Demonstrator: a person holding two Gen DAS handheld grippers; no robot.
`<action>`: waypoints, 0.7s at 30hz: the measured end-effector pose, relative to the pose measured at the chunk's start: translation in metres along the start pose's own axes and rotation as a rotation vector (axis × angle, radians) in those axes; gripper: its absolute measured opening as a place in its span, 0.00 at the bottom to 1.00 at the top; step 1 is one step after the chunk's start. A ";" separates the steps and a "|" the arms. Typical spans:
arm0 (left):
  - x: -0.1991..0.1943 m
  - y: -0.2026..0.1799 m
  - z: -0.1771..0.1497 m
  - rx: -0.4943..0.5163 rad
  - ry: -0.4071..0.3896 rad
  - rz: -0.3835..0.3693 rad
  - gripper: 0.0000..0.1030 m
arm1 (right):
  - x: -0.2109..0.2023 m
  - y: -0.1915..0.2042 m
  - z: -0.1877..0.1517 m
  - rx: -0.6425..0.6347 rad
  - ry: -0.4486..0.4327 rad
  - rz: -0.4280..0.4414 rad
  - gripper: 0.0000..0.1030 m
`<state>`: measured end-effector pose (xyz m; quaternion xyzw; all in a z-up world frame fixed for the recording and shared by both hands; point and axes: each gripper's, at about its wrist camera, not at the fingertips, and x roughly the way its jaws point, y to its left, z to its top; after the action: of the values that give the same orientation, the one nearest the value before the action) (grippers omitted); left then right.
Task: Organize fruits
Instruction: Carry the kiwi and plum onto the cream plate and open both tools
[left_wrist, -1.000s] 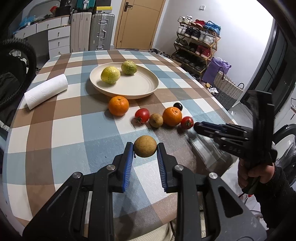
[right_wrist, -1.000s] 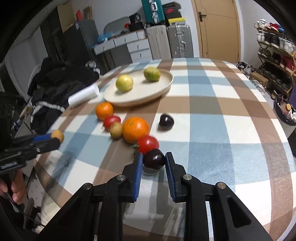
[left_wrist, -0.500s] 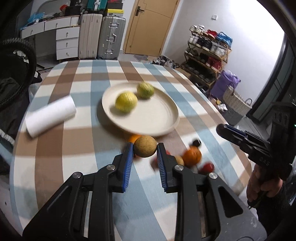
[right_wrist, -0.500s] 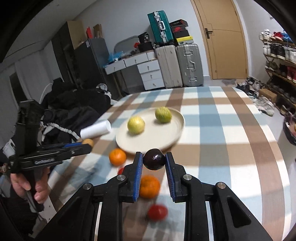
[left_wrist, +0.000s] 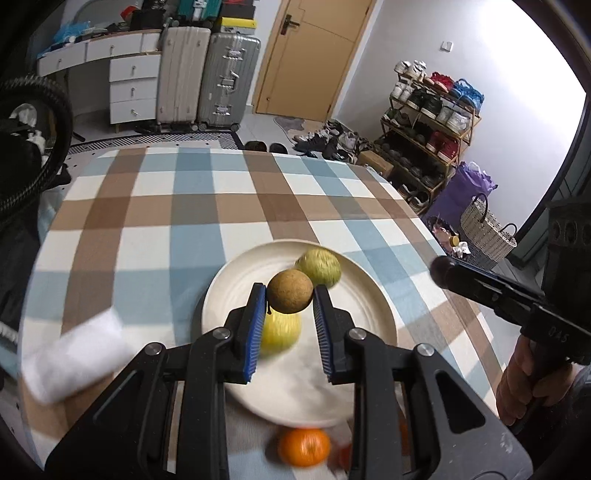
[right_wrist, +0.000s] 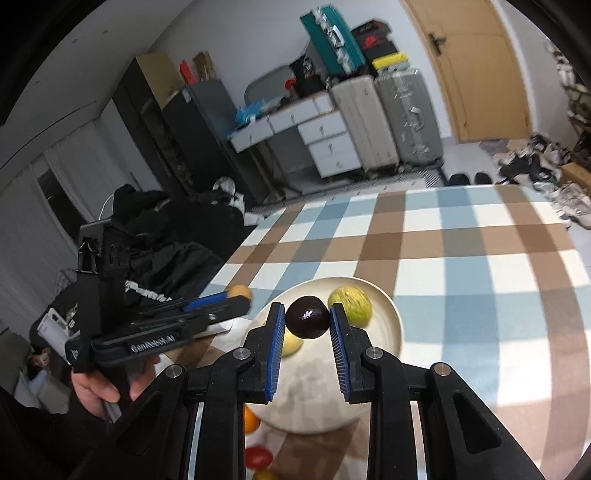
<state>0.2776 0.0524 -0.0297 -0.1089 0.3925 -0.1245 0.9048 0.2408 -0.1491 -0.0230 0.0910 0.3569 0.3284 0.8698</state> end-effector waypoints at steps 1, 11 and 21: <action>0.007 0.000 0.004 0.002 0.005 -0.001 0.23 | 0.010 -0.003 0.008 0.007 0.010 0.003 0.24; 0.076 0.018 0.025 -0.038 0.096 -0.041 0.23 | 0.093 -0.021 0.046 0.027 0.142 0.007 0.25; 0.099 0.032 0.018 -0.036 0.116 -0.024 0.23 | 0.140 -0.020 0.046 -0.020 0.235 -0.052 0.25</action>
<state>0.3612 0.0540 -0.0949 -0.1224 0.4453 -0.1344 0.8767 0.3569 -0.0716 -0.0757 0.0341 0.4552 0.3176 0.8311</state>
